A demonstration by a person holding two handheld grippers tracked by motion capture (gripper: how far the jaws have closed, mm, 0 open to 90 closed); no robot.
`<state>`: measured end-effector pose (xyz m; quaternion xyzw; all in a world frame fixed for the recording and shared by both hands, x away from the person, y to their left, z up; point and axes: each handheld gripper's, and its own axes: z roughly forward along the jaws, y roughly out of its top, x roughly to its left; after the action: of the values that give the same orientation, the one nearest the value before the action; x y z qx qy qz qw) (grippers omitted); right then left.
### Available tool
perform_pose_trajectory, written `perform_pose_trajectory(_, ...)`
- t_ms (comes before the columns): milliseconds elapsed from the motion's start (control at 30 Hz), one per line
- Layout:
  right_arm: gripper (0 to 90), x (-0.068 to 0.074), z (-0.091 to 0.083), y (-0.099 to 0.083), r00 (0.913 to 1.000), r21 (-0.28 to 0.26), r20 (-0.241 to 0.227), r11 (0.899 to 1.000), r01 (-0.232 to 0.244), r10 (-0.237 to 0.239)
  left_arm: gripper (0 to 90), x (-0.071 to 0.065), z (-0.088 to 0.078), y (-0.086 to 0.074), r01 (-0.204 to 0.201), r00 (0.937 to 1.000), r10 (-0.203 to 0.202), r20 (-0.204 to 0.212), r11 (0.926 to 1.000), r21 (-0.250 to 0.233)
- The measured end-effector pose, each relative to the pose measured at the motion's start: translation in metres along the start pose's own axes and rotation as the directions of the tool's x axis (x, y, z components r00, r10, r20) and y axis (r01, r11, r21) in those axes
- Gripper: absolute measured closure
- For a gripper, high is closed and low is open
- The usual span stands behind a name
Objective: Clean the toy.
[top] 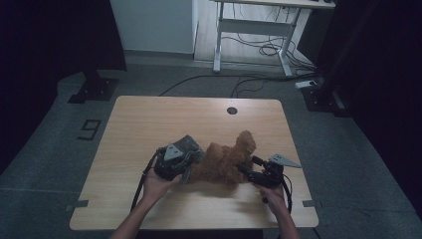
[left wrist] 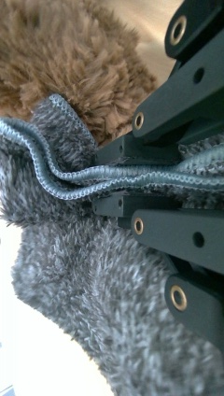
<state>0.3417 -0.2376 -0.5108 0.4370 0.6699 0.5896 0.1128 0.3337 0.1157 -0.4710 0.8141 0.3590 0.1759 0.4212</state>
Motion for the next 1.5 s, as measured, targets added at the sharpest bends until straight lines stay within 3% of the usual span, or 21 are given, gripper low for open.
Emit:
perform_pose_trajectory(133,13.6,0.016,0.007,0.001,0.9954,0.02,-0.094,1.0,0.021,-0.019,78.6,-0.006,-0.008,-0.012,0.009,0.9993,-0.008,0.037,0.9999,-0.008)
perform_pose_trajectory(233,13.9,0.031,0.019,-0.006,0.987,0.092,-0.151,0.993,0.069,-0.055,78.6,-0.007,-0.011,-0.017,0.016,0.9977,-0.016,0.065,0.9999,-0.001)
perform_pose_trajectory(333,17.7,0.044,0.031,-0.021,0.9859,0.133,-0.101,0.98,0.146,-0.133,78.5,-0.007,-0.011,-0.019,0.021,0.9974,-0.021,0.069,0.9998,-0.002)
perform_pose_trajectory(433,25.4,0.041,0.032,-0.022,0.9855,0.146,-0.064,0.976,0.165,-0.157,78.5,-0.01,-0.009,-0.018,0.007,0.9981,-0.007,0.061,1.0,-0.001)
perform_pose_trajectory(533,31.7,0.041,0.037,-0.025,0.9809,0.131,-0.001,0.972,0.193,-0.195,78.5,-0.012,-0.002,-0.013,-0.011,0.9996,0.011,0.025,0.9999,0.002)
perform_pose_trajectory(733,39.6,0.029,0.059,-0.017,0.9729,0.056,0.129,0.981,0.187,-0.192,78.0,0.0,0.024,0.021,0.009,0.9991,-0.008,-0.042,0.9999,0.012)
perform_pose_trajectory(867,42.4,0.017,0.066,-0.014,0.9696,-0.002,0.181,0.986,0.167,-0.164,77.7,0.009,0.038,0.038,0.074,0.9958,-0.075,-0.053,0.9971,-0.016)
perform_pose_trajectory(933,42.4,0.013,0.065,-0.014,0.9743,-0.017,0.177,0.989,0.144,-0.139,77.5,0.007,0.04,0.042,0.074,0.9956,-0.075,-0.057,0.9972,-0.014)
perform_pose_trajectory(1067,42.3,0.009,0.059,-0.016,0.9857,-0.027,0.12,0.992,0.122,-0.118,77.3,0.004,0.03,0.048,0.063,0.9972,-0.063,-0.04,0.998,-0.01)
perform_pose_trajectory(1200,42.9,0.01,0.057,-0.018,0.9868,-0.031,0.104,0.991,0.128,-0.124,77.1,0.002,0.015,0.064,0.039,0.9982,-0.041,-0.044,0.9984,-0.042)
perform_pose_trajectory(1300,43.2,0.011,0.057,-0.018,0.987,-0.031,0.094,0.991,0.134,-0.13,76.7,0.003,0.016,0.076,0.029,0.9984,-0.031,-0.047,0.999,-0.033)
perform_pose_trajectory(1367,43.2,0.012,0.056,-0.018,0.991,-0.025,0.071,0.993,0.115,-0.113,76.6,0.006,0.023,0.078,0.038,0.9984,-0.038,-0.042,0.9992,-0.011)
perform_pose_trajectory(1467,42.5,0.014,0.054,-0.018,0.9897,-0.022,0.057,0.991,0.133,-0.131,76.2,0.012,0.047,0.071,0.062,0.998,-0.061,-0.016,0.9935,0.096)
perform_pose_trajectory(1500,41.1,0.013,0.053,-0.018,0.9901,-0.019,0.05,0.991,0.132,-0.131,76.1,0.012,0.053,0.065,0.067,0.9978,-0.067,-0.007,0.9916,0.111)
